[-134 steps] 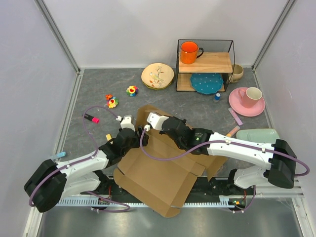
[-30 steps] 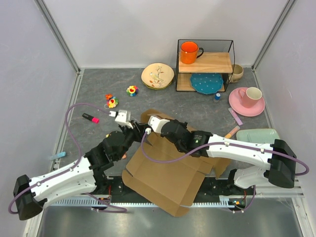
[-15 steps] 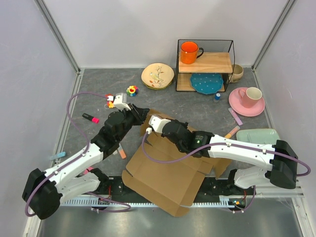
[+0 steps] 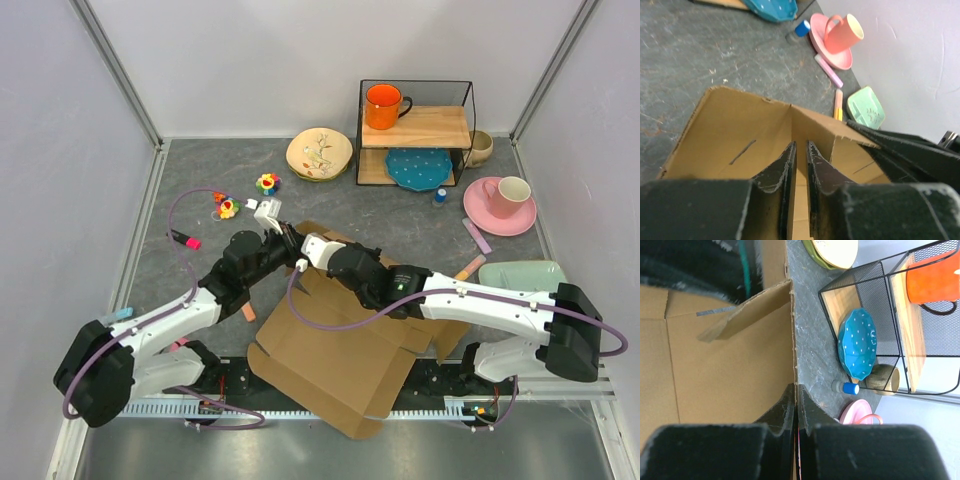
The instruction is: Fold the paper box
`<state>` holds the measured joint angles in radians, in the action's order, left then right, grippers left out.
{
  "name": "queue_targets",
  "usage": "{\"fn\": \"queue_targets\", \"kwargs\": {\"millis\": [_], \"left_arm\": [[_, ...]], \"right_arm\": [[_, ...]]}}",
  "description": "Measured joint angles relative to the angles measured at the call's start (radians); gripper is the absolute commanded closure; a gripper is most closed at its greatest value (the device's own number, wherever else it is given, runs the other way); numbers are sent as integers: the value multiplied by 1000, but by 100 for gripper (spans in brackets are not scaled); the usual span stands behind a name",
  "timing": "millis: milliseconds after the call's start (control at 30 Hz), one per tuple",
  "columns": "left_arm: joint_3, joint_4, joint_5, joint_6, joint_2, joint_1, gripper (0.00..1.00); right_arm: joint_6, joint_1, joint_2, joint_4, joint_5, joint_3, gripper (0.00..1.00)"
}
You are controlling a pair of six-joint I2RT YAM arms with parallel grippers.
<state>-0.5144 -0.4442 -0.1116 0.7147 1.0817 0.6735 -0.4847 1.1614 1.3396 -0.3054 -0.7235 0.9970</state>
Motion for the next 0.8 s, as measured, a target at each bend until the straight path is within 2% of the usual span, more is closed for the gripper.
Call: {"fn": "queue_targets", "kwargs": {"millis": [100, 167, 200, 233, 333, 433, 533, 667, 800], "left_arm": [[17, 1, -25, 1, 10, 5, 78], [32, 13, -18, 0, -16, 8, 70], [38, 33, -8, 0, -42, 8, 65], [42, 53, 13, -2, -74, 8, 53], [48, 140, 114, -17, -239, 8, 36], [48, 195, 229, -29, -405, 7, 32], [50, 233, 298, -32, -483, 6, 31], [92, 293, 332, -32, -476, 6, 32], [148, 333, 331, -32, -401, 6, 36]], "right_arm": [[0, 0, 7, 0, -4, 0, 100], [-1, 0, 13, 2, -8, 1, 100], [-2, 0, 17, 2, -13, 3, 100], [-2, 0, 19, 2, -14, 4, 100], [-2, 2, 19, 1, -15, 6, 100], [-2, 3, 19, 1, -15, 7, 100], [-2, 4, 19, 1, -16, 7, 100], [-2, 5, 19, 1, -16, 7, 100], [-2, 5, 19, 1, -16, 7, 100]]}}
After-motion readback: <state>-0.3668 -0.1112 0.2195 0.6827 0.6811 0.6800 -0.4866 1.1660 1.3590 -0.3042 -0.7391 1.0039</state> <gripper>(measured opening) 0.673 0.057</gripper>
